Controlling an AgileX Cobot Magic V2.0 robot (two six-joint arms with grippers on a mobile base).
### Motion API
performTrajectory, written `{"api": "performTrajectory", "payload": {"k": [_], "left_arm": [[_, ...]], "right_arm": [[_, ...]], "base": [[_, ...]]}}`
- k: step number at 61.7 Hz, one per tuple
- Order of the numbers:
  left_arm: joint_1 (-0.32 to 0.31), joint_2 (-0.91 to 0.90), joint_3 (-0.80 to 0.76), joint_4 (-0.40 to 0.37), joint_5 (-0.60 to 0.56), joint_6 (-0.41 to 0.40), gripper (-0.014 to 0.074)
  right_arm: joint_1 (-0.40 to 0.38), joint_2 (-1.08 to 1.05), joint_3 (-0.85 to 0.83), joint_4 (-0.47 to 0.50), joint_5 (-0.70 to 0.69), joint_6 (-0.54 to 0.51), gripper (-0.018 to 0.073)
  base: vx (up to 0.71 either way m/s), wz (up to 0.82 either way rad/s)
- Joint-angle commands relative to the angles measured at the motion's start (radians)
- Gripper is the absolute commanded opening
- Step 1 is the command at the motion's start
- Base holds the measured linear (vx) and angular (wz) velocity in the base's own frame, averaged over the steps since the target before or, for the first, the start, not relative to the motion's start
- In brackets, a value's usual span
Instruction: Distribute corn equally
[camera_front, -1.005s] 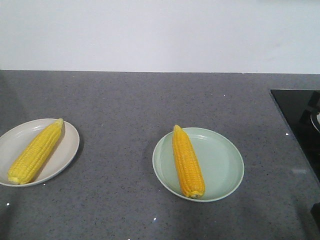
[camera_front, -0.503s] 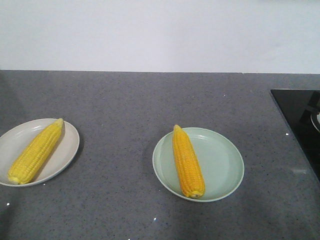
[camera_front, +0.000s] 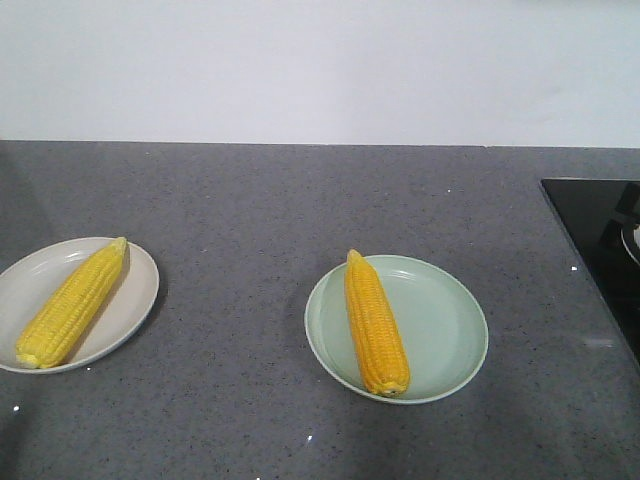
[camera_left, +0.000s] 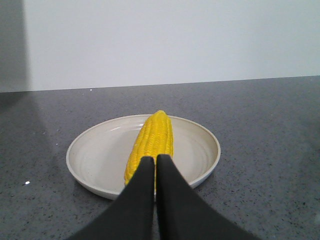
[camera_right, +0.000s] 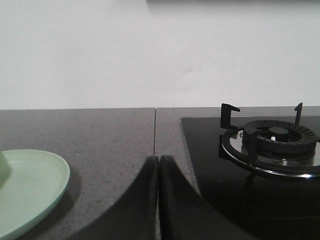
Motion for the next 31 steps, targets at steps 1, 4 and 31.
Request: {"api": "performTrajectory", "payload": {"k": [1,4,31], "left_arm": [[-0.003,-0.017,0.014,-0.003,-0.069,-0.007,-0.0006],[-0.003,-0.017,0.014,-0.003,-0.069,-0.007,-0.0006],[-0.003,-0.017,0.014,-0.003,-0.069,-0.007,-0.0006]], "right_arm": [[-0.006,-0.004,0.008,-0.008,-0.090,0.035,-0.0003],[-0.006,-0.004,0.008,-0.008,-0.090,0.035,-0.0003],[-0.006,-0.004,0.008,-0.005,-0.085,0.038,-0.0003]], "base": [[0.00,0.00],[0.00,0.00],[0.00,0.00]]}}
